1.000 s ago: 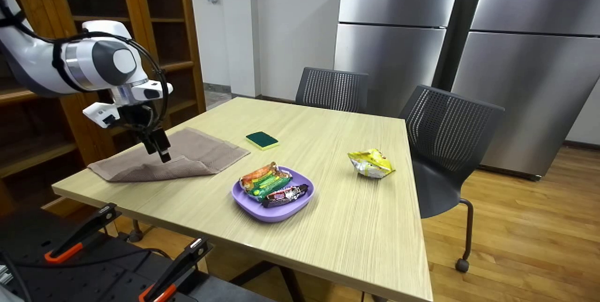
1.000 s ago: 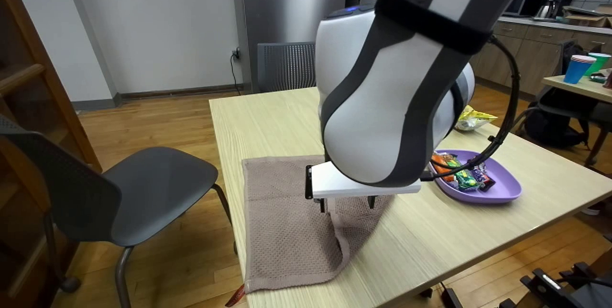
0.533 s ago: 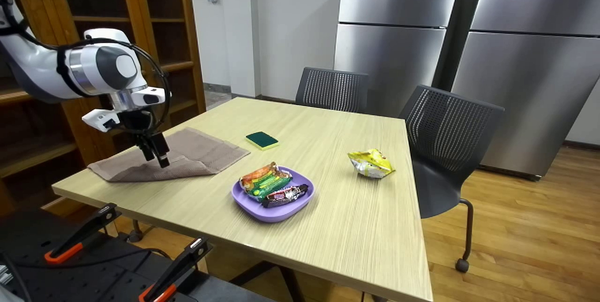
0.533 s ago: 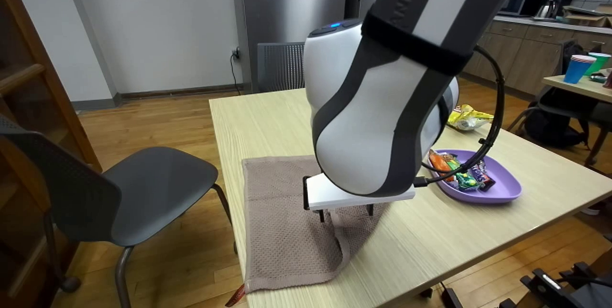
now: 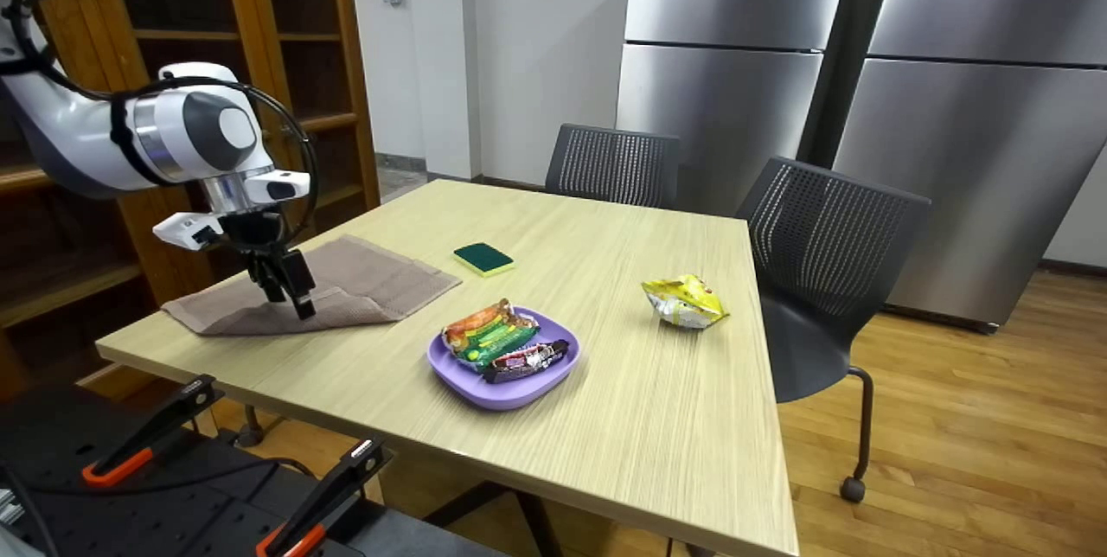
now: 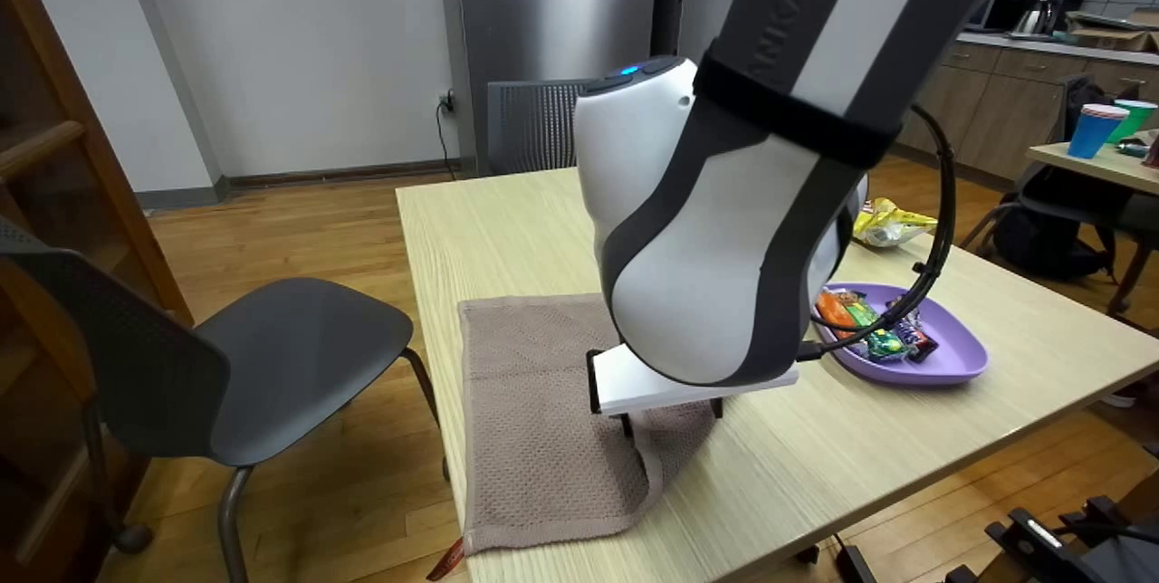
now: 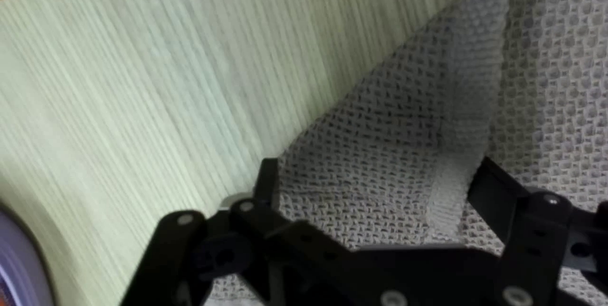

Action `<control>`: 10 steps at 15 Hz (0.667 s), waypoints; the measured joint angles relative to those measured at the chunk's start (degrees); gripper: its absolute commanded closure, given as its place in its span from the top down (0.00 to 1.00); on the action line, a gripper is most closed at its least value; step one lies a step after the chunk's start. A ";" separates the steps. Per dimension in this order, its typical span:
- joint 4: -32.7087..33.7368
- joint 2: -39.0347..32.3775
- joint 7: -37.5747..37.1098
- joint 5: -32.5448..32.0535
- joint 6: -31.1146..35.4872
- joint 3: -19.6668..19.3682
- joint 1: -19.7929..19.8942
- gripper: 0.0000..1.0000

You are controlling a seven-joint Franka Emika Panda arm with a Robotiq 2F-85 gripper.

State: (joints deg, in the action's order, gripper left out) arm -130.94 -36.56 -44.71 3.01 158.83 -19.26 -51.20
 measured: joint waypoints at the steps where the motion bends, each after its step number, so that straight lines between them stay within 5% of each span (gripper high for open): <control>1: 0.00 -0.04 -0.01 -0.23 -0.09 0.02 0.20 1.00; 10: -0.01 -0.07 -0.04 -1.20 -0.31 0.02 1.88 1.00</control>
State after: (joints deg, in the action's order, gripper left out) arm -130.94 -36.63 -44.75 1.81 158.52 -19.24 -49.32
